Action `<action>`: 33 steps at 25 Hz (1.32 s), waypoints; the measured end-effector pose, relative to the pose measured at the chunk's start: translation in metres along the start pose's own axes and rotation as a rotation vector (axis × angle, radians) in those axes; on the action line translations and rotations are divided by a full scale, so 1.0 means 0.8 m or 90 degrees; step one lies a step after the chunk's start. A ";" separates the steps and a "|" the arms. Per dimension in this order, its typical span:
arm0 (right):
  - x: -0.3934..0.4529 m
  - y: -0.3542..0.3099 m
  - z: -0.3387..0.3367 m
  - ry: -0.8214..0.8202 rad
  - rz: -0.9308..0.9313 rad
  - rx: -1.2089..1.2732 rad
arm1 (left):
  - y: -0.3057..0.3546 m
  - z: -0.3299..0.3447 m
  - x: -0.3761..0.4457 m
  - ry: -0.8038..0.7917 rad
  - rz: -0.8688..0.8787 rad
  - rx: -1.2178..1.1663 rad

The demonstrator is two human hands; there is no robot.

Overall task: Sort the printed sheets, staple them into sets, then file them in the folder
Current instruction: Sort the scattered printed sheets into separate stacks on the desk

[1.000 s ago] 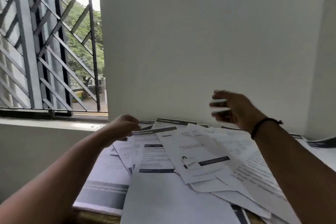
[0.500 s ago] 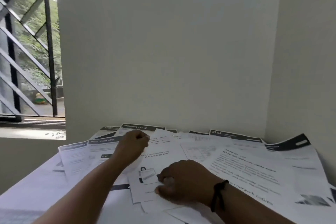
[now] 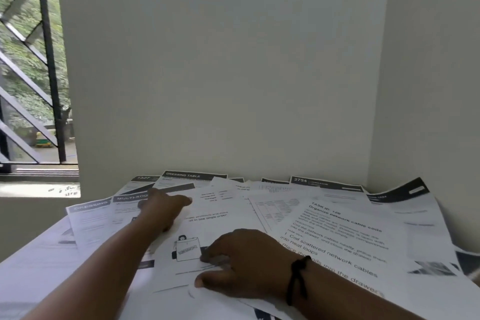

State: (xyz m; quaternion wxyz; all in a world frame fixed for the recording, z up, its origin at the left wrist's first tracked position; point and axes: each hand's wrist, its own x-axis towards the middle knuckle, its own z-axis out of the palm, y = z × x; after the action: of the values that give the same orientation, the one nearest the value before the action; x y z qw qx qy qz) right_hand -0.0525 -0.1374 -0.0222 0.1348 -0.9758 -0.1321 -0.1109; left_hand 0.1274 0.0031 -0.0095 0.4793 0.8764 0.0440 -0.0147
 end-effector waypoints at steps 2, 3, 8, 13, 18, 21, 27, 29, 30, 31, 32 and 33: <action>-0.004 0.000 -0.003 0.012 0.020 0.045 | -0.007 -0.001 0.008 0.006 -0.013 0.042; -0.007 0.000 -0.004 0.018 0.025 0.063 | -0.010 0.000 0.010 0.020 -0.005 0.081; -0.011 0.001 -0.011 0.011 0.056 0.124 | 0.007 -0.013 -0.014 0.056 0.011 -0.033; 0.002 0.014 -0.016 -0.001 0.068 0.208 | 0.002 -0.024 -0.016 -0.060 0.000 -0.193; -0.013 0.058 -0.066 0.036 0.307 -0.136 | 0.008 -0.036 -0.021 0.078 0.152 -0.393; -0.026 0.063 -0.080 -0.159 0.417 -0.115 | 0.007 -0.045 -0.019 0.182 0.163 -0.503; -0.021 0.039 -0.058 -0.230 0.326 -0.102 | 0.006 -0.057 -0.001 0.192 0.014 -0.707; -0.025 0.031 -0.060 -0.222 0.329 -0.110 | 0.000 -0.055 0.009 0.160 -0.059 -0.643; -0.027 0.027 -0.062 -0.225 0.325 -0.116 | -0.003 -0.052 0.010 0.139 -0.055 -0.589; -0.029 0.023 -0.063 -0.232 0.316 -0.119 | -0.004 -0.047 0.010 0.114 -0.023 -0.525; -0.028 0.021 -0.062 -0.237 0.305 -0.126 | -0.004 -0.044 0.007 0.086 0.009 -0.473; -0.027 0.018 -0.059 -0.235 0.296 -0.127 | -0.003 -0.039 0.004 0.056 0.022 -0.435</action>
State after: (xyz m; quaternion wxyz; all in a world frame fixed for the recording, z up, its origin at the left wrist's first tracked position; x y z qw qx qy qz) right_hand -0.0774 -0.1700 0.0135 0.0341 -0.9919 0.0836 0.0897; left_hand 0.1300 0.0309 0.0047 0.7431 0.6655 0.0525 0.0468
